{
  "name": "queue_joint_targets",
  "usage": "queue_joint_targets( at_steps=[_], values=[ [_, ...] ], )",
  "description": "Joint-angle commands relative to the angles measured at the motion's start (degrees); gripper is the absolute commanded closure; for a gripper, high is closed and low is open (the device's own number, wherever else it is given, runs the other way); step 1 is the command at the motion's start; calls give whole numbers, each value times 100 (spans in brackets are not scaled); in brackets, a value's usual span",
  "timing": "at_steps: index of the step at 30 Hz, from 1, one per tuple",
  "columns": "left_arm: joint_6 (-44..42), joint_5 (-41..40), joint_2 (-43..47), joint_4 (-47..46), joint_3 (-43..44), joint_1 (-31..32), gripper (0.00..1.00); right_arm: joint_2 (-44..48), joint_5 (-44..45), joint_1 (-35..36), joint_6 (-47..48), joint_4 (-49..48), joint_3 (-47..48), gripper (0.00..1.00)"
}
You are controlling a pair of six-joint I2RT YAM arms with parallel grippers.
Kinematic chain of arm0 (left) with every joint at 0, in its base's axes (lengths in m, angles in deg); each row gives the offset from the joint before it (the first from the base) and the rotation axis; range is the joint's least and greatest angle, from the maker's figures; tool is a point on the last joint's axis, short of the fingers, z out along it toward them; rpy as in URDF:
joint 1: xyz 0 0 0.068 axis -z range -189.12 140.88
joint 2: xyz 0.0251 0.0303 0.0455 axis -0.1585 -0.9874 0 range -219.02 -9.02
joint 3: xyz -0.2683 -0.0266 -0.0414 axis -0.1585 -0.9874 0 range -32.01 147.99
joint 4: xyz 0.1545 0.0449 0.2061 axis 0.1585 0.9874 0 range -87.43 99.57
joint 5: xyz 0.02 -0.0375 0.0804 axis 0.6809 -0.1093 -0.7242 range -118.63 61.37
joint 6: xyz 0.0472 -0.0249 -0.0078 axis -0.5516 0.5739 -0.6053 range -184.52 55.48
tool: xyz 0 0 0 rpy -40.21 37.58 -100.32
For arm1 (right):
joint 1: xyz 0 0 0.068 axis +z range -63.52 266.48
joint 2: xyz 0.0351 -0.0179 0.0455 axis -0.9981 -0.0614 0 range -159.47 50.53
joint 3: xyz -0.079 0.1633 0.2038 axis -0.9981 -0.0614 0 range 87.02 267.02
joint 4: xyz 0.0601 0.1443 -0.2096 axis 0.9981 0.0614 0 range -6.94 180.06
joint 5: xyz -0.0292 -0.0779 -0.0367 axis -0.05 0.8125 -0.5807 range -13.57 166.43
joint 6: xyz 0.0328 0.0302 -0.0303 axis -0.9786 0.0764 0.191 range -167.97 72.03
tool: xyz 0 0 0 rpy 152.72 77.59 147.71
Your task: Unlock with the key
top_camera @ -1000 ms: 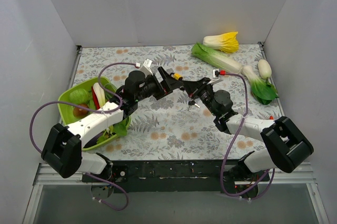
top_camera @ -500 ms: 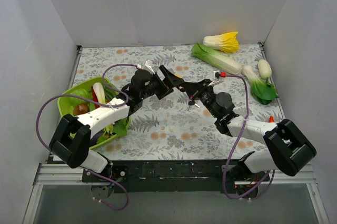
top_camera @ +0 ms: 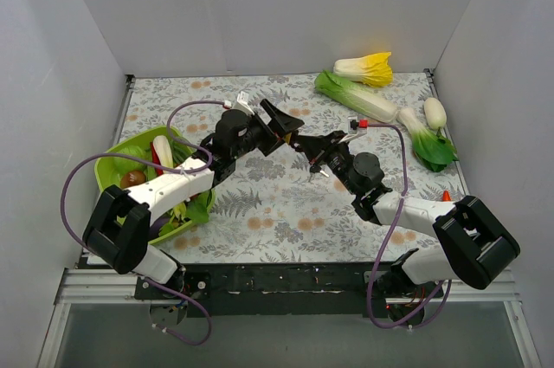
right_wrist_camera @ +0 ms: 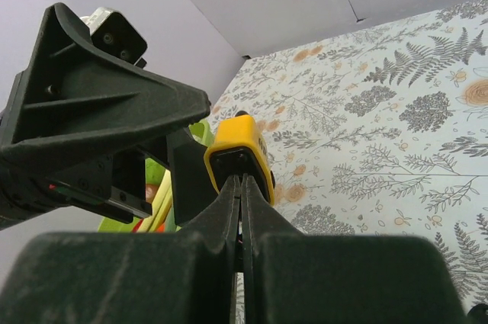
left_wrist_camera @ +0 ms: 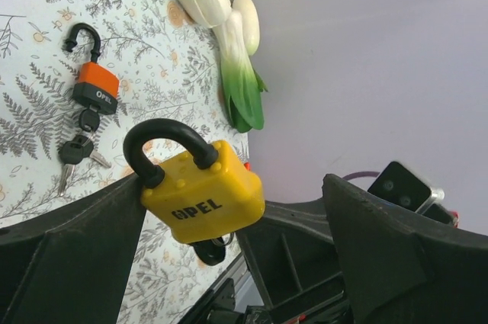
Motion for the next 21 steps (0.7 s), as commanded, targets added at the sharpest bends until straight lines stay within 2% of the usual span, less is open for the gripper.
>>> queue_joint_targets(
  at_steps=[1,5,10,14,15,21],
  values=[
    [87,63,-63,-166,232,-24,11,198,-17,61,496,-631,86,99],
    [87,54,-98,-219,259,-41,25,162,-53,88,707,-684,43,99],
    [140,116,-142,-263,250,-50,32,83,-149,114,804,-781,-2,99],
    [175,107,-116,-334,224,-50,46,39,-185,123,865,-781,-28,99],
    [175,107,-99,-342,189,-50,56,31,-176,132,883,-772,-37,99],
    [184,98,-63,-299,127,-50,82,65,-308,149,1357,-229,77,99]
  ],
)
